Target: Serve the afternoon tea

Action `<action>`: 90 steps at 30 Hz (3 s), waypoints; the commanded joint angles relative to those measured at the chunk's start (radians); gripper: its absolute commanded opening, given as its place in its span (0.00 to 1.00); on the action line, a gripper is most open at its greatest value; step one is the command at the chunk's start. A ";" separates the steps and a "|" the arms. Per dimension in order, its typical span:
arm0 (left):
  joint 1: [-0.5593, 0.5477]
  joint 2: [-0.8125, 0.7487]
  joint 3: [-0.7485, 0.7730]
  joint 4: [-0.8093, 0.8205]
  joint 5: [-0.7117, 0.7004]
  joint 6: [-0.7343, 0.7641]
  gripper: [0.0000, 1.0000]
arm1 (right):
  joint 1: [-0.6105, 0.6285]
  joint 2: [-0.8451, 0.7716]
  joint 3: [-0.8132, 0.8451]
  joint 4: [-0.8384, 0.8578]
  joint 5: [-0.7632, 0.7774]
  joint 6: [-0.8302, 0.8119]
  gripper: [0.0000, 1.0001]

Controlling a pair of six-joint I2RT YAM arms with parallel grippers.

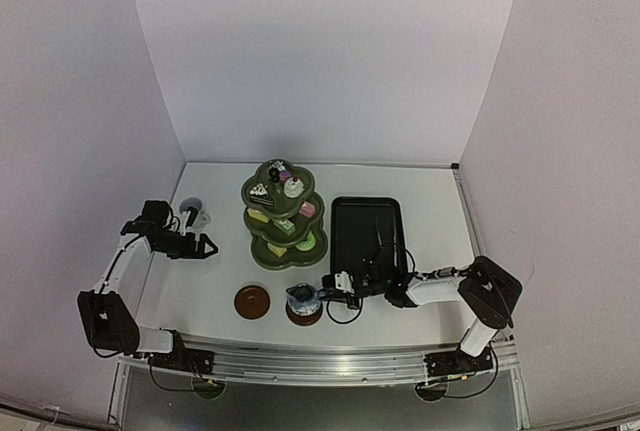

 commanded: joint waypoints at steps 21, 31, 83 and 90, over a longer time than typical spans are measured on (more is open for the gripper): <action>0.004 0.004 0.012 0.042 0.026 0.024 1.00 | 0.032 0.043 -0.038 0.174 0.002 0.026 0.00; 0.005 0.014 0.023 0.039 0.019 0.030 1.00 | 0.052 0.009 -0.044 0.178 0.031 0.025 0.00; 0.007 0.030 0.051 0.039 0.036 0.043 1.00 | 0.080 -0.047 -0.132 0.219 0.121 0.061 0.00; 0.007 0.027 0.050 0.040 0.034 0.045 1.00 | 0.080 0.002 -0.100 0.221 0.101 0.072 0.00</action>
